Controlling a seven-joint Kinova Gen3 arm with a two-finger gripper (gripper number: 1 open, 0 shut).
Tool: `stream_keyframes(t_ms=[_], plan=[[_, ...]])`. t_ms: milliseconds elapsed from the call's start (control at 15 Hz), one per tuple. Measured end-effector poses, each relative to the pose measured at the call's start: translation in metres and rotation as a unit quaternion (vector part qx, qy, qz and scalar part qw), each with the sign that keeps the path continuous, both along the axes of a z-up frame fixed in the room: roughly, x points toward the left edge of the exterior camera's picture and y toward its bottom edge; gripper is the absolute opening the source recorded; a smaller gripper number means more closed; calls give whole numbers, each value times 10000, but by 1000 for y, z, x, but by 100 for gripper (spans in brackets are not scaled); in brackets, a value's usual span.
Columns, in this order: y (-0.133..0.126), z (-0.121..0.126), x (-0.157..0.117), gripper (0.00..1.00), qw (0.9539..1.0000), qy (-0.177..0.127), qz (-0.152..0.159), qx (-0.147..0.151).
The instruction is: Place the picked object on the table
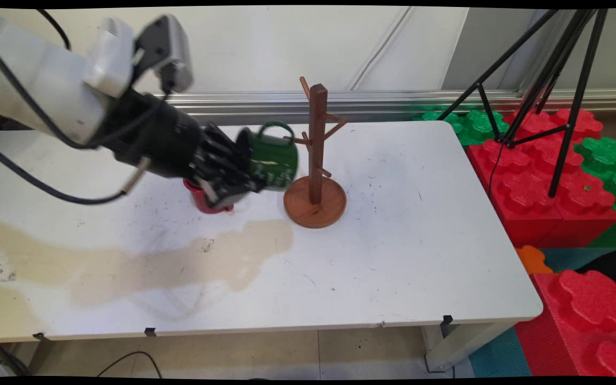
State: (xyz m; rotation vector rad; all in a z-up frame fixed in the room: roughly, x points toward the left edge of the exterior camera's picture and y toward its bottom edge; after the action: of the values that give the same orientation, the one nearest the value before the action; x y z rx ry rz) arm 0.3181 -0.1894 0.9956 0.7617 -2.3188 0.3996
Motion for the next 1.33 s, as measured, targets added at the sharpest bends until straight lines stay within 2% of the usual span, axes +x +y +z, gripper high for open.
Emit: stream_keyframes(t_ms=[133, 333, 733, 1067, 1333], plan=[[0, 11, 13, 0, 9997, -227, -113, -71], [-5, 33, 42, 0, 9968, -732, -240, -233], [-36, 53, 72, 0, 9883, -1476, -180, -330], [-76, 57, 80, 0, 9797, -1981, -4, -293], [-116, 47, 74, 0, 9728, -2305, 180, -165]])
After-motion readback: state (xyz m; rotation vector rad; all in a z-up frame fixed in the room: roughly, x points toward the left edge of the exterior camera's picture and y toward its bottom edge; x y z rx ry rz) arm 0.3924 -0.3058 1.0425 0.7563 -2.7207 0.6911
